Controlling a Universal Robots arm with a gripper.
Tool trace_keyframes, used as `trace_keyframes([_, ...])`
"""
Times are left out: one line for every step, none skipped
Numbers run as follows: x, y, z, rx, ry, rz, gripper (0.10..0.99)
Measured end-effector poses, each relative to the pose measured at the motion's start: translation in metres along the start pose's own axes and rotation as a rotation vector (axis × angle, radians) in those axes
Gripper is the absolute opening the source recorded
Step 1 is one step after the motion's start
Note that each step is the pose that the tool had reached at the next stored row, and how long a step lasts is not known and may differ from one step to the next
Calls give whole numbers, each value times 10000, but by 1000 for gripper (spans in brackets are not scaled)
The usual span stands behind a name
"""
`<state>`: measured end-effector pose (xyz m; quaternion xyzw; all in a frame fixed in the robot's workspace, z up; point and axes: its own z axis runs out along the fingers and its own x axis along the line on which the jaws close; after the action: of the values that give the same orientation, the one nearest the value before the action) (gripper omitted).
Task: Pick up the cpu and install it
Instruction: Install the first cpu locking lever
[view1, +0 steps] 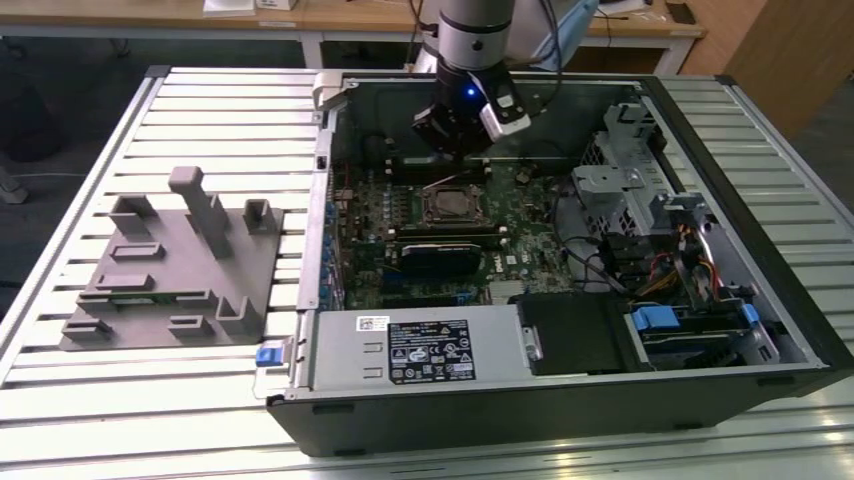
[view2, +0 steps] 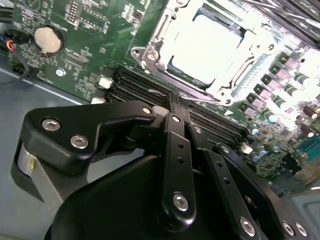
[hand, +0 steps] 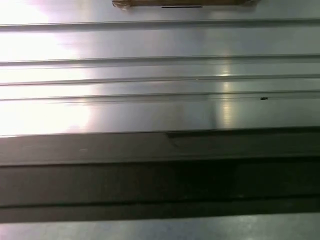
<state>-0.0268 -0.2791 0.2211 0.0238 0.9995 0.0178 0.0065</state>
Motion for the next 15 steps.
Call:
trace_keyframes([-13,0,9,-1,-1,8,106])
trace_keyframes([-24,1,18,0,-1,24,106])
trace_keyframes([-33,1,27,0,-1,49,106])
trace_keyframes([-39,1,36,1,-2,79,106])
trace_keyframes([-44,1,46,1,-3,109,106])
trace_keyframes([-47,0,56,1,-4,133,106])
trace_keyframes([-49,0,67,2,-4,146,106])
trace_keyframes([-50,-1,95,1,-4,149,106])
trace_keyframes([-51,-1,109,1,-4,149,106])
trace_keyframes([-51,-2,120,2,-4,149,106])
trace_keyframes([-51,-2,130,1,-4,148,106])
trace_keyframes([-51,-2,138,2,-3,148,106])
trace_keyframes([-51,-2,144,2,-3,148,106])
trace_keyframes([-51,-3,150,2,-3,148,106])
trace_keyframes([-52,-3,156,2,-2,148,106])
